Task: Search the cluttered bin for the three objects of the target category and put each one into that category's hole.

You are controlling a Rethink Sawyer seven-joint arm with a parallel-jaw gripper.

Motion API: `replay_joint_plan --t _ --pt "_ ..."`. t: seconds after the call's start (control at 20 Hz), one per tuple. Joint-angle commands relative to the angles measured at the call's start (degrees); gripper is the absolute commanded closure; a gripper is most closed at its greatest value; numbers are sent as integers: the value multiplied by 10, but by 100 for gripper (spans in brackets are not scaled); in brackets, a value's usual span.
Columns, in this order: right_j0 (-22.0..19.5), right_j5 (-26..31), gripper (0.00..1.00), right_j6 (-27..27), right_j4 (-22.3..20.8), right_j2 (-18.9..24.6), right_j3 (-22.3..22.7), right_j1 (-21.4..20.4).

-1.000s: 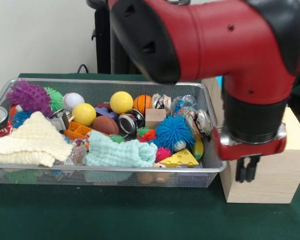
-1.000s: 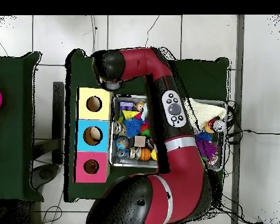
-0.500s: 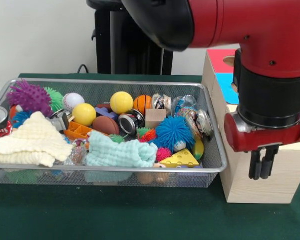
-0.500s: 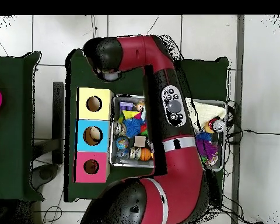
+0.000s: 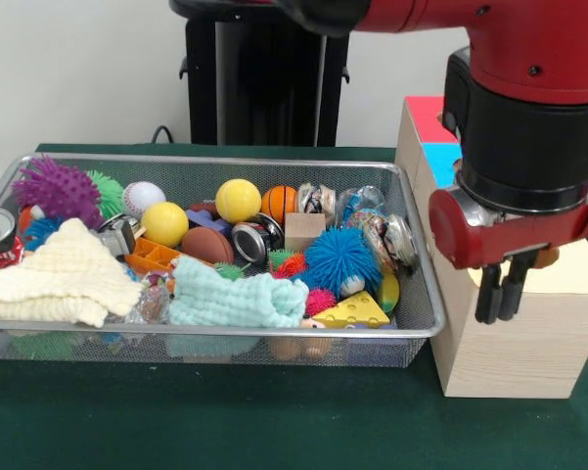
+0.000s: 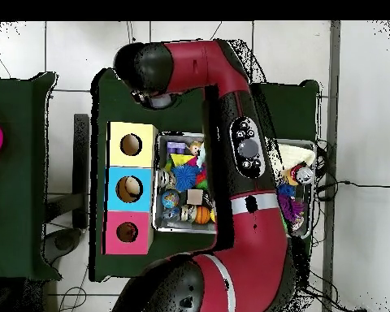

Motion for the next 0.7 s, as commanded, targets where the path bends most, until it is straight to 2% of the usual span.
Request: replay_joint_plan --t 0.05,0.25,0.4,0.7 --pt "-10 76 100 -168 -35 -33 47 -15" --pt "-23 55 100 -169 -29 -42 93 -27" --pt "-41 31 100 -192 -34 -46 112 -29" --pt "-65 10 100 -251 -58 -35 96 -4"
